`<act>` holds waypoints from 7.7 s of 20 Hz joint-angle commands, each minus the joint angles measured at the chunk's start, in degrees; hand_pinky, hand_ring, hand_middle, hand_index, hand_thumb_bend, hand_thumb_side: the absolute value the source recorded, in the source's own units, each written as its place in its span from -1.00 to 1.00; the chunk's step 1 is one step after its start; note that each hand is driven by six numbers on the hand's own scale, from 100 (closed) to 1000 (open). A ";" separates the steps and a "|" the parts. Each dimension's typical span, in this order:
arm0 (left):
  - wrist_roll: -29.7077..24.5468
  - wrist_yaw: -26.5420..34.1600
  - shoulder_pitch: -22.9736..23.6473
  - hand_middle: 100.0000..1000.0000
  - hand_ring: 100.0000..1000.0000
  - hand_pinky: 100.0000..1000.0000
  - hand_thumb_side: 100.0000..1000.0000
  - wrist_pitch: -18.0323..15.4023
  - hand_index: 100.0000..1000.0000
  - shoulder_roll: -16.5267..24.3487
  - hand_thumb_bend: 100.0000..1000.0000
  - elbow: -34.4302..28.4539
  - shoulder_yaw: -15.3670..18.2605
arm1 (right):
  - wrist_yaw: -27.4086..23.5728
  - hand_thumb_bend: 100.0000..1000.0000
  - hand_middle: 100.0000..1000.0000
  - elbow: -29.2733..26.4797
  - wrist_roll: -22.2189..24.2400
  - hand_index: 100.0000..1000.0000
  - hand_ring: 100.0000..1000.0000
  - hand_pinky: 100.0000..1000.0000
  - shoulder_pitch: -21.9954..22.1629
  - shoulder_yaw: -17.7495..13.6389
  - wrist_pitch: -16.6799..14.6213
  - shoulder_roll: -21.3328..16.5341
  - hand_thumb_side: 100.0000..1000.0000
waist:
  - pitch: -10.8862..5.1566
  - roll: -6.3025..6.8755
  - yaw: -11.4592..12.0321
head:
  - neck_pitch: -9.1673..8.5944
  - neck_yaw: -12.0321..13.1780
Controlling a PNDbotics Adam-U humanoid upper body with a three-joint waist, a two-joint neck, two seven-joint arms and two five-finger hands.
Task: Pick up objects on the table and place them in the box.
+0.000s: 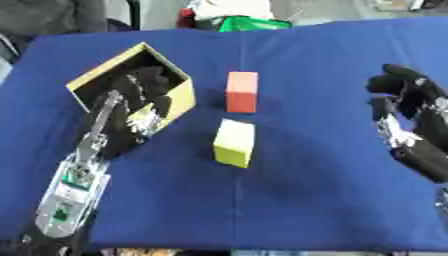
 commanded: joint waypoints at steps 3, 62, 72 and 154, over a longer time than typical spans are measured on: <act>0.05 0.12 -0.41 0.34 0.36 0.29 -0.09 0.06 0.67 0.60 -0.46 -1.39 0.47 | 0.16 -1.00 0.45 -1.58 1.55 0.80 0.55 0.44 -1.42 0.84 -0.11 -3.15 -0.28 | -0.95 -0.39 0.37 | -0.58 -0.02; -1.52 0.39 -0.96 0.36 0.38 0.30 -0.07 0.87 0.68 0.71 -0.39 -1.16 -1.26 | 30.29 -0.29 0.82 32.18 28.06 1.00 0.79 0.63 -33.50 15.36 -7.19 -5.19 -0.23 | -2.41 -0.82 5.80 | 0.36 -5.04; -1.88 0.43 -1.07 0.36 0.38 0.30 -0.08 0.84 0.68 0.66 -0.39 -1.13 -1.42 | 35.18 -0.29 0.82 37.83 23.08 1.00 0.78 0.63 -34.29 15.73 -9.38 -2.63 -0.20 | -2.52 -1.08 6.13 | 0.27 -5.31; -1.60 0.75 -1.02 0.35 0.38 0.30 -0.08 0.99 0.69 1.06 -0.39 -2.71 -0.96 | 35.35 -1.00 -0.19 36.53 13.63 0.00 0.36 0.41 -32.82 15.15 -3.16 -1.44 -0.66 | -3.11 -1.43 5.53 | 0.01 -4.68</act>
